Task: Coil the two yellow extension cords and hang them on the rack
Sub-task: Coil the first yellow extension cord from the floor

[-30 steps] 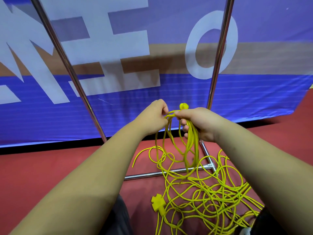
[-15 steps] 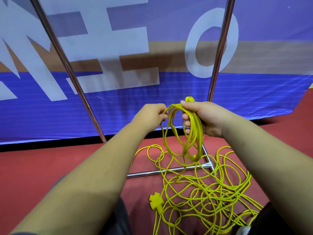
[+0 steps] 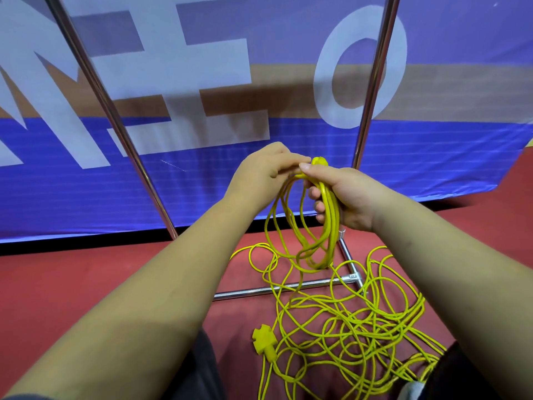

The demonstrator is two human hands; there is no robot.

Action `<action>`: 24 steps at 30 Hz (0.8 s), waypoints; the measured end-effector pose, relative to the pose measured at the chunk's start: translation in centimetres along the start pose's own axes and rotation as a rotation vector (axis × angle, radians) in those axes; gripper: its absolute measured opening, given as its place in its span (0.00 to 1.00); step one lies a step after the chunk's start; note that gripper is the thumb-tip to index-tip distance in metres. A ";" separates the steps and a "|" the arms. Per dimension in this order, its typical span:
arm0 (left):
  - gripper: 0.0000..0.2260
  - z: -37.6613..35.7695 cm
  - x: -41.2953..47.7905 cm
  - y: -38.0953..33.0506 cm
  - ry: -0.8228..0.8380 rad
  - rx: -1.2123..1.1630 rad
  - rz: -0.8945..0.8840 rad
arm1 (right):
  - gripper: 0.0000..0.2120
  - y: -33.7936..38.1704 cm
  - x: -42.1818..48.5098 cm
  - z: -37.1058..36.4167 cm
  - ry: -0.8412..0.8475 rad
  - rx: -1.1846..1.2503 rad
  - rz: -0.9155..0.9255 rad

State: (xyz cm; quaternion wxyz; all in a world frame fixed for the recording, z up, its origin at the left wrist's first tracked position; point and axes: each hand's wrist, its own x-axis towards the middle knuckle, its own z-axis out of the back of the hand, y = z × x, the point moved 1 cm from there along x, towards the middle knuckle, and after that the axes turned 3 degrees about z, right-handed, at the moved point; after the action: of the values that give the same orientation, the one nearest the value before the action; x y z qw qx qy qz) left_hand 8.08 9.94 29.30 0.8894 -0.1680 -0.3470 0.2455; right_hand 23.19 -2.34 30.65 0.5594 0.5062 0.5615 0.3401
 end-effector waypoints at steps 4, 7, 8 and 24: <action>0.12 -0.1 -0.1 0.7 0.130 0.023 0.097 | 0.14 0.0 0.5 0.4 -0.030 -0.020 0.012; 0.13 0.1 -0.5 1.7 0.302 -0.014 0.230 | 0.15 -0.1 0.7 0.6 -0.031 -0.051 0.008; 0.14 0.1 -0.8 2.2 0.381 -0.036 0.287 | 0.16 -0.1 0.8 0.7 -0.034 -0.067 0.014; 0.08 -2.8 -1.2 3.0 0.407 -0.377 0.538 | 0.08 0.8 -0.1 1.6 0.150 -0.033 0.021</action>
State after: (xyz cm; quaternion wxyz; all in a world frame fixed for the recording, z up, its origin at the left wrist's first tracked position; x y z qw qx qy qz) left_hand 8.29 11.41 25.30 0.7975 -0.4589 -0.1460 0.3635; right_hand 24.92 -2.48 31.21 0.5202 0.4760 0.5908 0.3920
